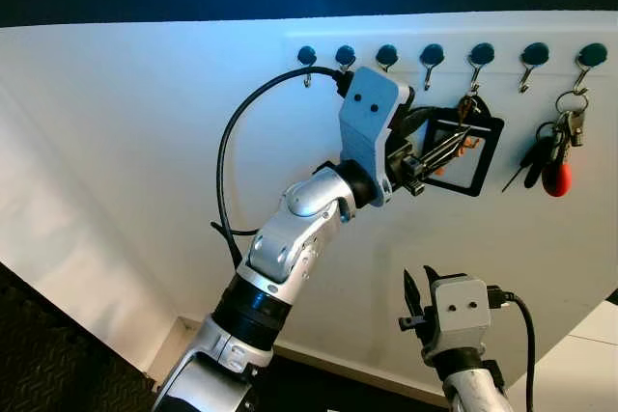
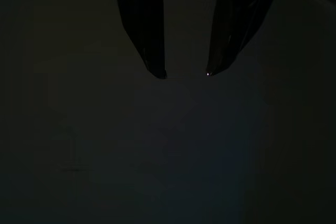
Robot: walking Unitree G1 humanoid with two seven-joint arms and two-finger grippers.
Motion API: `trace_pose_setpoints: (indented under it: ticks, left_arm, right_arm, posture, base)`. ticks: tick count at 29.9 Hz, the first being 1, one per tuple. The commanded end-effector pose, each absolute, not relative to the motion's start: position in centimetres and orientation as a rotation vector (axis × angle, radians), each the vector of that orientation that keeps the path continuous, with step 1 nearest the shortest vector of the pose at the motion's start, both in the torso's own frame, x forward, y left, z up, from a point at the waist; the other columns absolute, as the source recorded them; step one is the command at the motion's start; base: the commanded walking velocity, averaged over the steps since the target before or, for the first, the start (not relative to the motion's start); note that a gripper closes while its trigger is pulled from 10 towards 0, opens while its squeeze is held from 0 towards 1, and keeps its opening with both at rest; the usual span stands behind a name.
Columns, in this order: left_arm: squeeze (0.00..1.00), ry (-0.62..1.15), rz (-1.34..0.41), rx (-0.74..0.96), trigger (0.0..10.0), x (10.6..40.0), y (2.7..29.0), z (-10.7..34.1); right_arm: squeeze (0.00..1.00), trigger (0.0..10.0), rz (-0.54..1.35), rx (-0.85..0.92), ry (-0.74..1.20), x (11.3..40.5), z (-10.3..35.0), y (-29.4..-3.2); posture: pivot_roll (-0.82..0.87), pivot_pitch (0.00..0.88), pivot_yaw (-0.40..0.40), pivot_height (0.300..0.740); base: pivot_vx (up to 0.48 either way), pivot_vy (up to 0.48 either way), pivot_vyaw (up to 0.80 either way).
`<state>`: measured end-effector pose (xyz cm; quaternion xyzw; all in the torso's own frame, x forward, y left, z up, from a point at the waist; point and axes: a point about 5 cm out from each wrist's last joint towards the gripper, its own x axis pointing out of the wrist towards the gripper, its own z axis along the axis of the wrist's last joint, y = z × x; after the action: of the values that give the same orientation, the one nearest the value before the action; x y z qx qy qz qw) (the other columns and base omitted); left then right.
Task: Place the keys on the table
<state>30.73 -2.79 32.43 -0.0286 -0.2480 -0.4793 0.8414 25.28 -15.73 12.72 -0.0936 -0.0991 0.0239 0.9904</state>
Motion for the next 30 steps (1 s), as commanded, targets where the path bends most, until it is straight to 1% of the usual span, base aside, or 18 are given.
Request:
trace_pose_setpoints:
  ticks: [1, 2, 3, 4, 7, 8, 9, 11, 14, 17, 19, 21, 22, 24, 26, 27, 29, 30]
  left_arm:
    - [0.0, -0.543, -0.983, -0.119, 10.0, 30.7, -2.4, 32.4]
    - [0.0, -0.543, -0.983, -0.119, 10.0, 30.7, -2.4, 32.4]
    - [0.0, -0.543, -0.943, -0.124, 10.0, 31.3, -1.3, 32.2]
    - [0.0, -0.539, -0.883, -0.128, 10.0, 32.1, 0.9, 31.7]
    - [0.0, -0.502, -0.843, -0.148, 10.0, 32.8, 4.9, 30.3]
    - [0.0, -0.484, -0.84, -0.164, 10.0, 32.9, 6.1, 29.9]
    - [0.0, -0.481, -0.84, -0.167, 10.0, 32.9, 6.3, 29.9]
    - [0.0, -0.444, -0.856, -0.183, 10.0, 32.5, 8.5, 29.0]
    - [0.0, -0.392, -0.881, -0.161, 10.0, 31.4, 10.9, 27.6]
    - [0.0, -0.307, -0.861, -0.117, 10.0, 29.6, 11.8, 25.6]
    - [0.0, -0.229, -0.807, -0.1, 10.0, 29.1, 12.4, 23.5]
    - [0.0, -0.145, -0.699, -0.072, 10.0, 29.4, 13.3, 20.8]
    - [0.0, -0.078, -0.587, -0.063, 10.0, 29.6, 13.7, 18.6]
    - [0.0, 0.042, -0.419, -0.045, 10.0, 29.6, 14.5, 14.8]
    - [0.0, 0.138, -0.31, -0.011, 10.0, 29.2, 15.5, 11.6]
    - [0.0, 0.138, -0.31, -0.011, 10.0, 29.2, 15.5, 11.6]
    - [0.0, 0.227, -0.271, 0.052, 10.0, 28.3, 16.2, 8.8]
    - [0.0, 0.227, -0.271, 0.052, 10.0, 28.3, 16.2, 8.8]
  right_arm:
    - [0.0, 10.0, 0.063, -0.181, -0.165, 25.1, 12.0, -15.4]
    - [0.0, 10.0, 0.063, -0.181, -0.165, 25.1, 12.0, -15.4]
    - [0.0, 10.0, 0.061, -0.182, -0.168, 25.2, 12.1, -15.6]
    - [0.0, 10.0, 0.063, -0.186, -0.171, 25.4, 12.2, -15.8]
    - [0.0, 10.0, 0.079, -0.191, -0.17, 25.5, 12.2, -15.8]
    - [0.0, 10.0, 0.087, -0.193, -0.168, 25.6, 12.2, -15.7]
    - [0.0, 10.0, 0.088, -0.193, -0.167, 25.6, 12.1, -15.7]
    - [0.0, 10.0, 0.102, -0.194, -0.158, 25.6, 11.9, -15.6]
    - [0.0, 10.0, 0.123, -0.2, -0.14, 25.6, 11.4, -15.5]
    - [0.0, 10.0, 0.151, -0.214, -0.102, 25.5, 10.2, -15.4]
    - [0.0, 10.0, 0.165, -0.219, -0.073, 25.3, 9.5, -15.5]
    - [0.0, 10.0, 0.175, -0.223, -0.046, 25.2, 8.7, -15.7]
    - [0.0, 10.0, 0.184, -0.219, -0.015, 25.1, 8.1, -15.8]
    - [0.0, 10.0, 0.184, -0.216, 0.033, 24.9, 6.9, -16.2]
    - [0.0, 10.0, 0.169, -0.218, 0.071, 24.8, 5.9, -16.6]
    - [0.0, 10.0, 0.169, -0.218, 0.071, 24.8, 5.9, -16.6]
    - [0.0, 10.0, 0.147, -0.221, 0.107, 24.6, 5.0, -17.1]
    - [0.0, 10.0, 0.147, -0.221, 0.107, 24.6, 5.0, -17.1]
  posture:
    - [-0.06, 0.192, 0.158, 0.74]
    - [-0.06, 0.192, 0.158, 0.74]
    - [-0.06, 0.191, 0.156, 0.74]
    - [-0.06, 0.188, 0.151, 0.74]
    - [-0.05, 0.182, 0.139, 0.74]
    - [-0.05, 0.181, 0.137, 0.74]
    - [-0.05, 0.181, 0.137, 0.74]
    - [-0.04, 0.179, 0.124, 0.74]
    - [-0.02, 0.174, 0.106, 0.74]
    - [-0.02, 0.17, 0.095, 0.74]
    - [-0.01, 0.165, 0.087, 0.74]
    - [-0.01, 0.162, 0.082, 0.74]
    - [-0.01, 0.16, 0.076, 0.74]
    - [-0.01, 0.158, 0.071, 0.74]
    - [0.0, 0.157, 0.066, 0.74]
    - [0.0, 0.157, 0.066, 0.74]
    - [0.0, 0.156, 0.062, 0.74]
    - [0.0, 0.156, 0.062, 0.74]
  base:
    - [0.0, 0.0, 0.0]
    - [0.0, 0.0, 0.0]
    - [0.0, 0.0, 0.0]
    - [0.0, 0.0, 0.0]
    - [0.0, 0.0, 0.0]
    - [0.0, 0.0, 0.0]
    - [0.0, 0.0, 0.0]
    - [0.0, 0.0, 0.0]
    - [0.0, 0.0, 0.0]
    - [0.0, 0.0, 0.0]
    - [0.0, 0.0, 0.0]
    - [0.0, 0.0, 0.0]
    - [0.0, 0.0, 0.0]
    - [0.0, 0.0, 0.0]
    - [0.0, 0.0, 0.0]
    - [0.0, 0.0, 0.0]
    - [0.0, 0.0, 0.0]
    - [0.0, 0.0, 0.0]
